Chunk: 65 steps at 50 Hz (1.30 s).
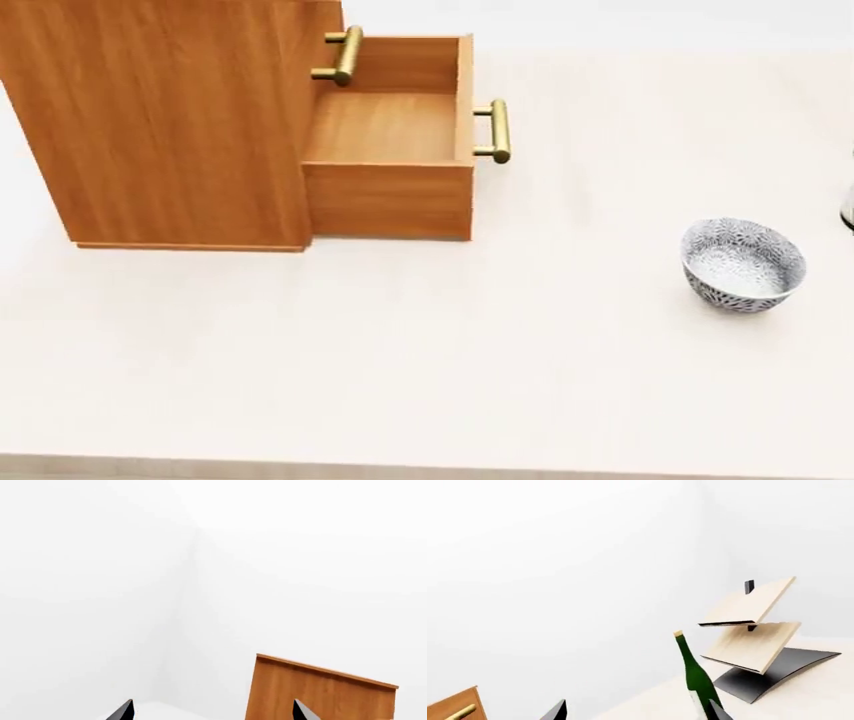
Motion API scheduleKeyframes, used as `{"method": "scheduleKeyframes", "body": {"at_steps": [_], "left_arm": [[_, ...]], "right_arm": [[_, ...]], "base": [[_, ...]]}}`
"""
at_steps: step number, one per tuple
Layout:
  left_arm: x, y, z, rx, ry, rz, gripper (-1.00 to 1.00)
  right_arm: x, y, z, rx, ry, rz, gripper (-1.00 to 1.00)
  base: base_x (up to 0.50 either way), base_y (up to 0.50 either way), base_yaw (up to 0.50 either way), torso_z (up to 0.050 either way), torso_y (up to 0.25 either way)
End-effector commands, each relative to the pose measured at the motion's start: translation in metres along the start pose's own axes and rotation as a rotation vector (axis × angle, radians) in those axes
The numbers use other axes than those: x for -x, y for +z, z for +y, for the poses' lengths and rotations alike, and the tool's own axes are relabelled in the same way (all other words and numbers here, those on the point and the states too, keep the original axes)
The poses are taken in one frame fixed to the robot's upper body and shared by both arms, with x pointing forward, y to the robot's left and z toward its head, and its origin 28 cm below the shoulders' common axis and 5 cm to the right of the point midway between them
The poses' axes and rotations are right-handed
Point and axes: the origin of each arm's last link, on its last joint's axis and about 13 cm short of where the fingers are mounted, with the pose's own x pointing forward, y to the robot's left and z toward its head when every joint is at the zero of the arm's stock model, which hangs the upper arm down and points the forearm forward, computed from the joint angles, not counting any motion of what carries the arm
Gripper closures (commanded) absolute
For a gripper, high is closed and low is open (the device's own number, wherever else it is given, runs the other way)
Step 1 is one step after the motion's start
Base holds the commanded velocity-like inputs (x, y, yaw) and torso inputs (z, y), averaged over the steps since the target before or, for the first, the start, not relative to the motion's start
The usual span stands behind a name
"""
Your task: Put the bowl on top of the cabinet.
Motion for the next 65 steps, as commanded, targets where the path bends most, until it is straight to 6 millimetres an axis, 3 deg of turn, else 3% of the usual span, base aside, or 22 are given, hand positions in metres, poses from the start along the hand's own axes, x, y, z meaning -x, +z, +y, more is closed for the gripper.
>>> {"method": "scheduleKeyframes", "body": {"at_steps": [1,14,41,65], "left_arm": [[0.0014,0.0003,0.0009,0.000,-0.005,-0.005,-1.00],[0.0019,0.0002,0.0001,0.003,-0.020,-0.003,-1.00],[0.0022,0.0013,-0.0005,0.005,-0.030,-0.010,-1.00],[0.0026,0.0020,-0.0012,0.008,-0.043,-0.011,-1.00]], "right_arm": [[0.0014,-0.0023,-0.0011,0.005,-0.005,0.006,-1.00],[0.0010,-0.0042,-0.0003,0.001,-0.018,0.026,-1.00],[0.0026,-0.0079,-0.0008,-0.020,-0.007,0.065,-1.00],[0.0043,-0.0101,0.0000,-0.030,0.020,0.068,-1.00]], "base": [[0.00,0.50,0.00,0.000,0.000],[0.00,0.50,0.00,0.000,0.000],[0.01,0.00,0.00,0.000,0.000],[0.47,0.00,0.00,0.000,0.000]]}}
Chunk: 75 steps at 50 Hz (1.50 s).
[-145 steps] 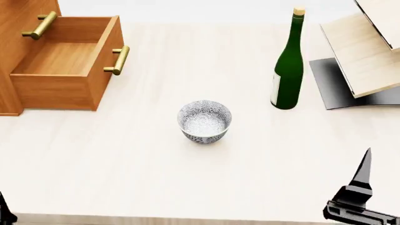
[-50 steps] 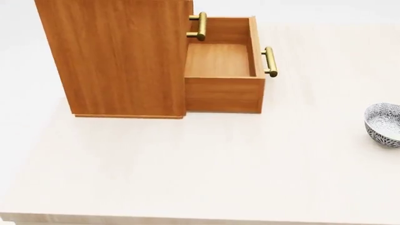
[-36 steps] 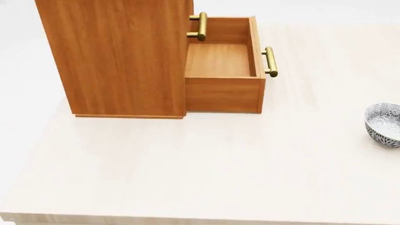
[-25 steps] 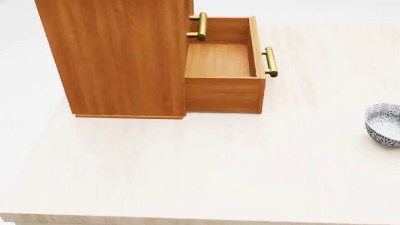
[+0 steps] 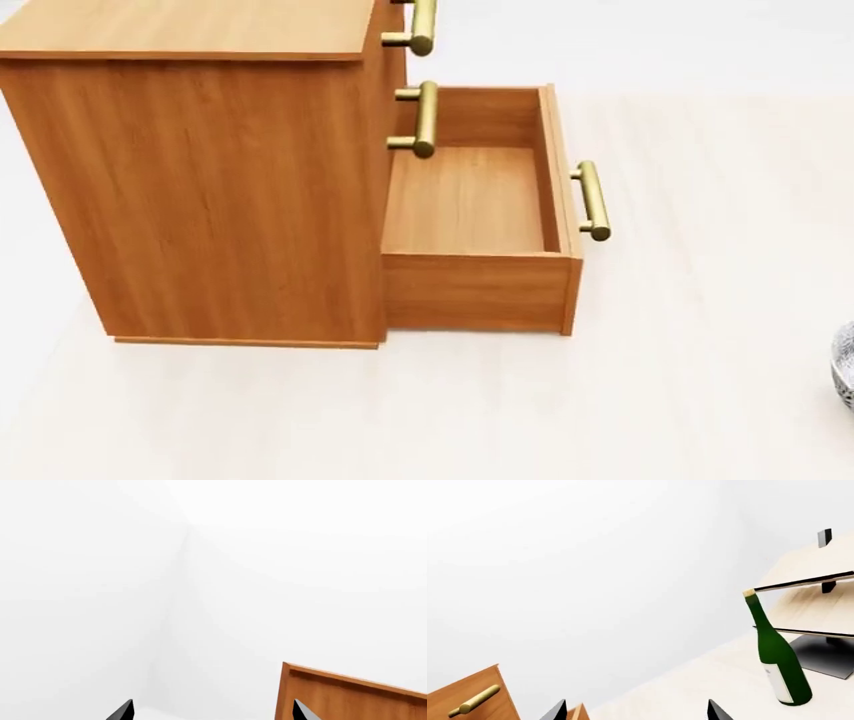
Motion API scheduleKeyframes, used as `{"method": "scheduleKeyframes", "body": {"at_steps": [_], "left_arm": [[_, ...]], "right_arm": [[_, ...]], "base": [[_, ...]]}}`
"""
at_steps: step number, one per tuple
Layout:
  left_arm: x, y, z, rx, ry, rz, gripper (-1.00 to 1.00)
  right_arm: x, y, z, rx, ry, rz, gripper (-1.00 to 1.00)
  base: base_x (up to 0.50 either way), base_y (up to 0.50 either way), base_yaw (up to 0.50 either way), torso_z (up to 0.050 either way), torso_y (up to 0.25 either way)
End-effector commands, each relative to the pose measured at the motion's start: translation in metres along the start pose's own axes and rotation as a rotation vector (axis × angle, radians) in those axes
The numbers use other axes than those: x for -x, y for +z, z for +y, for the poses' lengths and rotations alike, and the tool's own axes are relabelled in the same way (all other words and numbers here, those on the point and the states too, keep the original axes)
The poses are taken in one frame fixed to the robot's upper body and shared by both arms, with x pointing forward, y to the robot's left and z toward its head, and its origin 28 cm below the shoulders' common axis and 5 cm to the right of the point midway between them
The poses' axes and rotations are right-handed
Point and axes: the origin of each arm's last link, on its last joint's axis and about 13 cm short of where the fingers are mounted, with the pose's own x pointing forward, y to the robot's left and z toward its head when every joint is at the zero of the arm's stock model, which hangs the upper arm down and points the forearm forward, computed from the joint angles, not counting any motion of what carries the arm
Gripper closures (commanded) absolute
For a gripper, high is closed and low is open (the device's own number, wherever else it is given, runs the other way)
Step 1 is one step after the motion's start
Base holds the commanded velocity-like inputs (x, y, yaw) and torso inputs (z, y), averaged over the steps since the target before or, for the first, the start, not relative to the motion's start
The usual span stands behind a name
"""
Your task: Put the bowl on top of the cabinet.
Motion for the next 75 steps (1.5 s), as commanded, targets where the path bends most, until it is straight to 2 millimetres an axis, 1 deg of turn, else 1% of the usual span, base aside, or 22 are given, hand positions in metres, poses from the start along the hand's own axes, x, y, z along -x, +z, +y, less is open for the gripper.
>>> {"method": "scheduleKeyframes", "body": {"at_steps": [1,39,43,50,52,55,56,60,64,67,69,75], "left_arm": [[0.001,0.001,0.002,-0.004,0.003,-0.007,-1.00],[0.002,0.000,0.001,0.002,-0.017,-0.006,-1.00],[0.002,0.000,0.001,0.002,-0.019,-0.006,-1.00],[0.002,0.000,0.001,0.002,-0.020,-0.007,-1.00],[0.002,0.000,0.001,0.002,-0.019,-0.006,-1.00],[0.002,0.001,0.001,0.002,-0.020,-0.006,-1.00],[0.002,0.000,0.001,0.001,-0.020,-0.006,-1.00],[0.002,0.000,0.001,0.000,-0.022,-0.005,-1.00],[0.002,0.000,0.001,0.001,-0.022,-0.005,-1.00],[0.002,0.000,0.001,0.002,-0.022,-0.006,-1.00],[0.002,0.001,0.001,0.002,-0.023,-0.007,-1.00],[0.002,0.001,0.001,0.003,-0.023,-0.007,-1.00]], "right_arm": [[0.002,-0.001,-0.001,0.002,-0.001,-0.001,-1.00],[0.003,-0.005,-0.002,0.004,0.012,0.029,-1.00],[0.001,-0.008,-0.002,0.019,-0.013,0.050,-1.00],[-0.001,-0.010,-0.002,0.007,-0.010,0.082,-1.00],[-0.003,-0.010,-0.002,0.029,-0.013,0.120,-1.00],[-0.006,-0.005,0.000,0.003,0.045,0.177,-1.00],[-0.006,-0.003,0.000,0.020,0.069,0.209,-1.00],[-0.006,-0.002,-0.006,0.055,0.108,0.298,-1.00],[-0.014,0.002,-0.009,0.072,0.091,0.323,-1.00],[-0.021,0.006,-0.009,0.079,0.127,0.377,-1.00],[-0.024,0.006,-0.009,0.093,0.156,0.408,-1.00],[-0.037,0.005,-0.014,0.169,0.163,0.501,-1.00]], "base": [[0.50,0.00,0.00,0.000,0.000],[0.50,0.00,0.00,0.000,0.000],[0.50,0.00,0.00,0.000,0.000],[0.14,0.00,0.00,0.000,0.000],[0.00,0.00,0.00,0.000,0.000],[0.00,0.00,0.00,0.000,0.000],[0.00,0.00,0.00,0.000,0.000],[0.00,0.00,0.00,0.000,0.000],[0.00,0.00,0.00,0.000,0.000],[0.00,0.00,0.00,0.000,0.000],[0.00,0.00,0.00,0.000,0.000],[0.00,0.00,0.00,0.000,0.000]]}}
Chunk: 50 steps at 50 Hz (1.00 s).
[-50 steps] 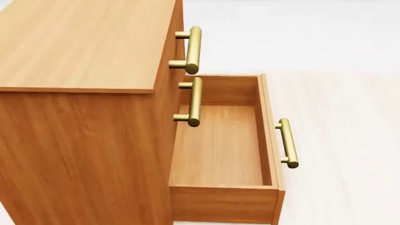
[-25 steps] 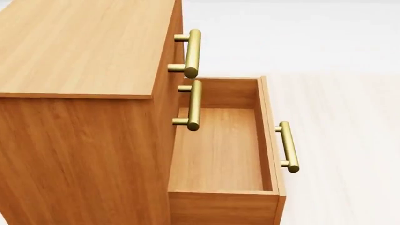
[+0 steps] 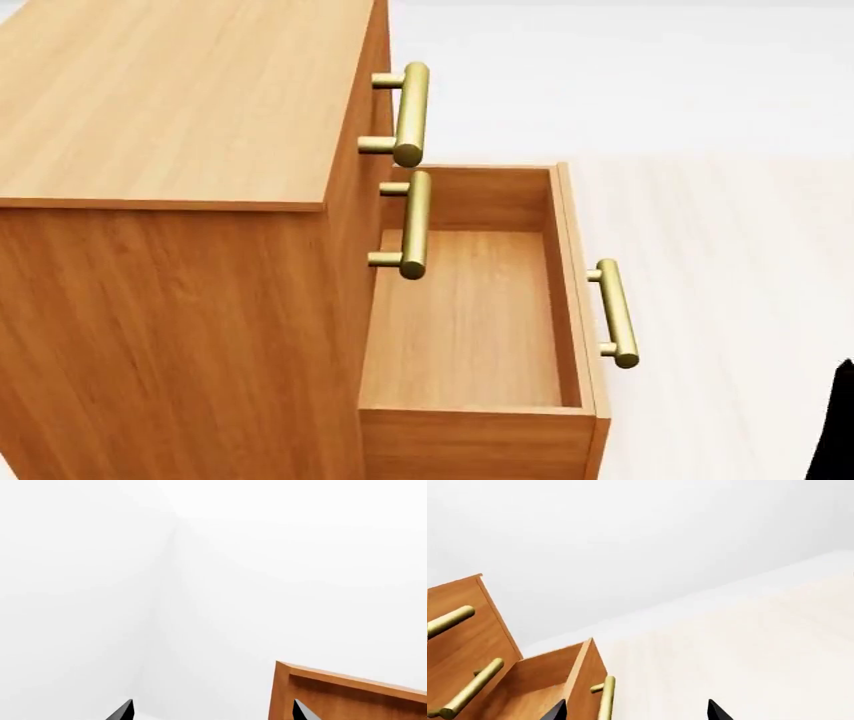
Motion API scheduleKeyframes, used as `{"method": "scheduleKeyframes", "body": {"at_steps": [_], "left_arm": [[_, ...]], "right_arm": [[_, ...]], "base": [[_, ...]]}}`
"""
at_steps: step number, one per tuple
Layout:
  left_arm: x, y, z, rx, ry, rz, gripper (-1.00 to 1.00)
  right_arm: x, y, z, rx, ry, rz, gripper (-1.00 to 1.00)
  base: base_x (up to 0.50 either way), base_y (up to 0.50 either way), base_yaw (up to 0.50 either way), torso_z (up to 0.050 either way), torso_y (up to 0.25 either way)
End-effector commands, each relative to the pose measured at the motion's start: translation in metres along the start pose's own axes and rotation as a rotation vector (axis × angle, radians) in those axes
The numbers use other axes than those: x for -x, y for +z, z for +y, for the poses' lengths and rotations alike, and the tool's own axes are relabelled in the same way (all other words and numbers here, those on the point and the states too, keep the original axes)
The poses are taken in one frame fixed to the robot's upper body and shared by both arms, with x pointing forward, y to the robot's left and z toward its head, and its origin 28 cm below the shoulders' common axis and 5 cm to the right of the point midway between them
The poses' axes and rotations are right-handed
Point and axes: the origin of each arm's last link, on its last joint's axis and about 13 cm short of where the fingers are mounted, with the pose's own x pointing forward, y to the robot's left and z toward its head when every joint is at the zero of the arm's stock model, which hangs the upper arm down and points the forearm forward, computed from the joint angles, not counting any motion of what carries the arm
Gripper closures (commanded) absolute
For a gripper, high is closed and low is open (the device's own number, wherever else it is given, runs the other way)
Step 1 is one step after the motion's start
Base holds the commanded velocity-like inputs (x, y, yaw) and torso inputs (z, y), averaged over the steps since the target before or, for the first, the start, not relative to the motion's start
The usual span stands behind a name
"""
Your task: Put the bowl on top of the cabinet.
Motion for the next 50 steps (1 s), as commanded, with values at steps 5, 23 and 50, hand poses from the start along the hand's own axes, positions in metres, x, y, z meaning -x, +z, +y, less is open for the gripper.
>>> {"method": "scheduleKeyframes", "body": {"at_steps": [5,23,50], "left_arm": [[0.001,0.001,0.002,-0.002,0.009,-0.008,-1.00],[0.001,0.000,0.002,-0.003,0.007,-0.006,-1.00],[0.001,0.001,0.001,-0.004,0.000,-0.007,-1.00]], "right_arm": [[-0.016,0.009,-0.018,0.109,0.015,0.245,-1.00],[-0.009,0.014,-0.034,0.150,0.018,0.408,-1.00],[0.017,0.026,-0.061,0.215,-0.093,0.521,-1.00]], "base": [[0.00,0.00,0.00,0.000,0.000],[0.00,0.00,0.00,0.000,0.000],[0.00,0.00,0.00,0.000,0.000]]}}
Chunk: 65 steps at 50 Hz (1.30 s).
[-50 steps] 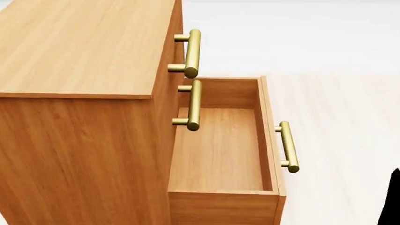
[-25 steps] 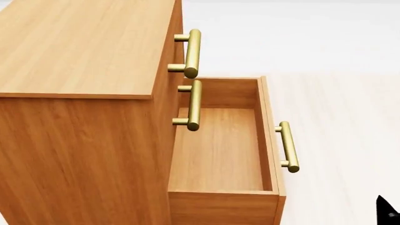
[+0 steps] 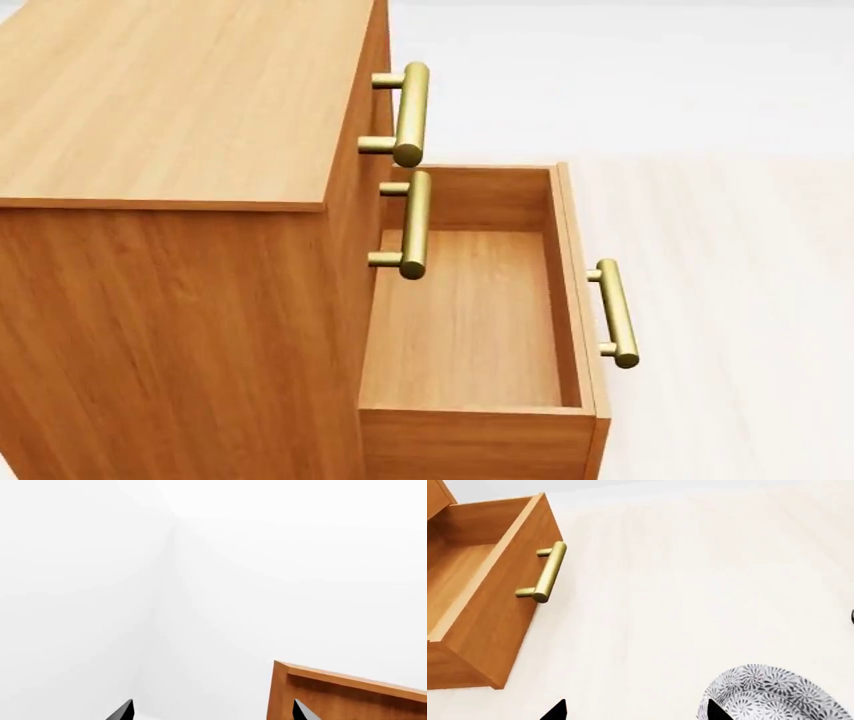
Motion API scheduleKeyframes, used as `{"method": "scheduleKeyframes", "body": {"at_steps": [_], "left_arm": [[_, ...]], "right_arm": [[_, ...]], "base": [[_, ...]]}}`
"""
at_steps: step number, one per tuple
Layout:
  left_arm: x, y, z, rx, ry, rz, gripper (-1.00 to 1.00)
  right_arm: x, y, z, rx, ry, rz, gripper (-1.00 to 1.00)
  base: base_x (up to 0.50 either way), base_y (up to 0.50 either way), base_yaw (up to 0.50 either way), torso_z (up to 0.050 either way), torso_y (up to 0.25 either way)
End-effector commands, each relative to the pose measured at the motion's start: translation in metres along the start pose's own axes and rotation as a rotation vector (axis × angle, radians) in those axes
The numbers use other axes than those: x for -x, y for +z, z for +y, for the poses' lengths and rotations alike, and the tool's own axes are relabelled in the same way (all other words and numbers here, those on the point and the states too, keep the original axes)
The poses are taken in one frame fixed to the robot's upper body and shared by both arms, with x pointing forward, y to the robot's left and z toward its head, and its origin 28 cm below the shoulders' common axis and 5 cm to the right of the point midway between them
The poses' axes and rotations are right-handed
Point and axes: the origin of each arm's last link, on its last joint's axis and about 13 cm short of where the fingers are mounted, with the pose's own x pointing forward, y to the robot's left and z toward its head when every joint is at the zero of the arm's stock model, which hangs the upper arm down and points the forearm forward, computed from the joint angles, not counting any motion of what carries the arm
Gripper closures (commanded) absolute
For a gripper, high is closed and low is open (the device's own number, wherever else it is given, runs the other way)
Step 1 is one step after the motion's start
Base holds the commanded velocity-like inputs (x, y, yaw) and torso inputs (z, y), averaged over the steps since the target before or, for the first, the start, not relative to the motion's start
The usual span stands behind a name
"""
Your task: Put the bowl on top of the cabinet.
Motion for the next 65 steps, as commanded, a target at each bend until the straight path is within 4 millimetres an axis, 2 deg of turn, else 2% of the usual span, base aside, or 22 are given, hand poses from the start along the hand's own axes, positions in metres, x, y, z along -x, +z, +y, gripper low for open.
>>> {"method": "scheduleKeyframes", "body": {"at_steps": [1,21,39,65], "left_arm": [[0.001,0.001,0.001,-0.005,0.007,-0.008,-1.00],[0.001,0.000,0.001,-0.004,0.003,-0.006,-1.00],[0.001,0.000,0.001,-0.004,0.005,-0.005,-1.00],[0.001,0.000,0.001,-0.006,0.002,-0.006,-1.00]], "right_arm": [[0.012,-0.003,-0.014,-0.002,-0.064,0.038,-1.00],[0.017,0.004,-0.024,-0.001,-0.130,0.088,-1.00],[-0.002,0.003,-0.020,0.004,-0.111,0.133,-1.00],[-0.038,0.000,-0.015,-0.032,-0.110,0.221,-1.00]], "base": [[0.00,0.00,0.00,0.000,0.000],[0.00,0.00,0.00,0.000,0.000],[0.00,0.00,0.00,0.000,0.000],[0.00,0.00,0.00,0.000,0.000]]}}
